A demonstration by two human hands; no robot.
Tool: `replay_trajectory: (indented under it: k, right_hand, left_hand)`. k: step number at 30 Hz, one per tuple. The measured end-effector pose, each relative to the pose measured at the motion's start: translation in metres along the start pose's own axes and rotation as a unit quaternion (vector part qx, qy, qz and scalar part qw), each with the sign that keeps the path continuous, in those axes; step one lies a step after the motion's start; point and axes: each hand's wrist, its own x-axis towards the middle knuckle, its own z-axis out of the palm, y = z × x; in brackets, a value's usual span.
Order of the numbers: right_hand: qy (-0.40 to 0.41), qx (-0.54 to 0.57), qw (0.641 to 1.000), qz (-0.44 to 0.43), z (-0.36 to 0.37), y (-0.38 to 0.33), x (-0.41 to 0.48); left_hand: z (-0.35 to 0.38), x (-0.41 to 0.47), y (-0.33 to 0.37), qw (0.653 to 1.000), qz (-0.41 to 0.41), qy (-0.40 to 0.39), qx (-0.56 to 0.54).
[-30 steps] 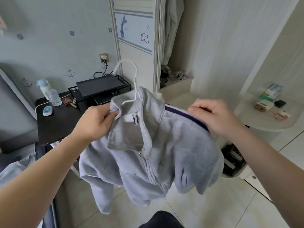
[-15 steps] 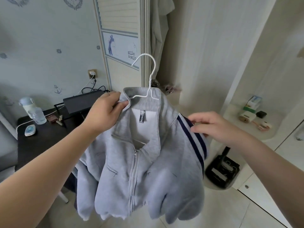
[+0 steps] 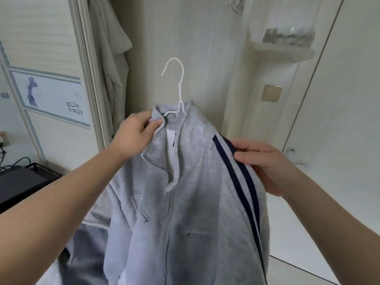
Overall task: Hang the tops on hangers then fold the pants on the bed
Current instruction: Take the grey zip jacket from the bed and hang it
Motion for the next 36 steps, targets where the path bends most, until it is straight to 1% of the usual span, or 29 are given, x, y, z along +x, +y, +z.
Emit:
replay_trajectory:
  k: [3, 8, 12, 14, 17, 20, 22, 27, 29, 31, 34, 36]
  right_hand:
    - [0.060, -0.015, 0.998, -0.019, -0.003, -0.009, 0.016]
    - [0.095, 0.028, 0.994, -0.055, 0.004, -0.019, 0.064]
    - [0.159, 0.026, 0.983, -0.092, 0.013, -0.027, 0.122]
    - [0.188, 0.034, 0.976, -0.103, 0.018, -0.028, 0.156]
    - [0.236, 0.061, 0.963, -0.112, 0.024, -0.033, 0.212]
    - [0.264, 0.068, 0.953, -0.133, 0.030, -0.054, 0.263]
    - [0.277, 0.054, 0.949, -0.141, 0.031, -0.072, 0.295]
    - [0.291, 0.004, 0.942, -0.164, 0.028, -0.117, 0.363]
    - [0.293, -0.020, 0.941, -0.170, 0.028, -0.135, 0.388]
    - [0.285, -0.042, 0.940, -0.185, 0.026, -0.153, 0.413]
    - [0.281, -0.073, 0.934, -0.208, 0.019, -0.183, 0.447]
    - [0.281, -0.092, 0.929, -0.220, 0.012, -0.203, 0.468]
  left_hand:
    - [0.019, 0.050, -0.006, 0.999, 0.016, -0.011, -0.049]
    - [0.030, 0.135, -0.026, 0.993, 0.020, -0.023, -0.117]
    - [0.016, 0.194, -0.053, 0.989, 0.000, 0.005, -0.150]
    - [0.006, 0.207, -0.067, 0.985, 0.012, 0.014, -0.170]
    - [-0.010, 0.216, -0.084, 0.979, 0.049, 0.005, -0.196]
    - [-0.023, 0.224, -0.091, 0.972, 0.084, -0.021, -0.218]
    - [-0.029, 0.232, -0.094, 0.968, 0.090, -0.048, -0.230]
    - [-0.031, 0.255, -0.100, 0.969, 0.077, -0.106, -0.210]
    - [-0.030, 0.264, -0.098, 0.973, 0.070, -0.116, -0.185]
    - [-0.029, 0.276, -0.096, 0.986, 0.062, -0.090, -0.125]
    - [-0.029, 0.301, -0.095, 0.998, 0.056, -0.017, -0.022]
    - [-0.031, 0.321, -0.095, 0.998, 0.055, 0.008, -0.005]
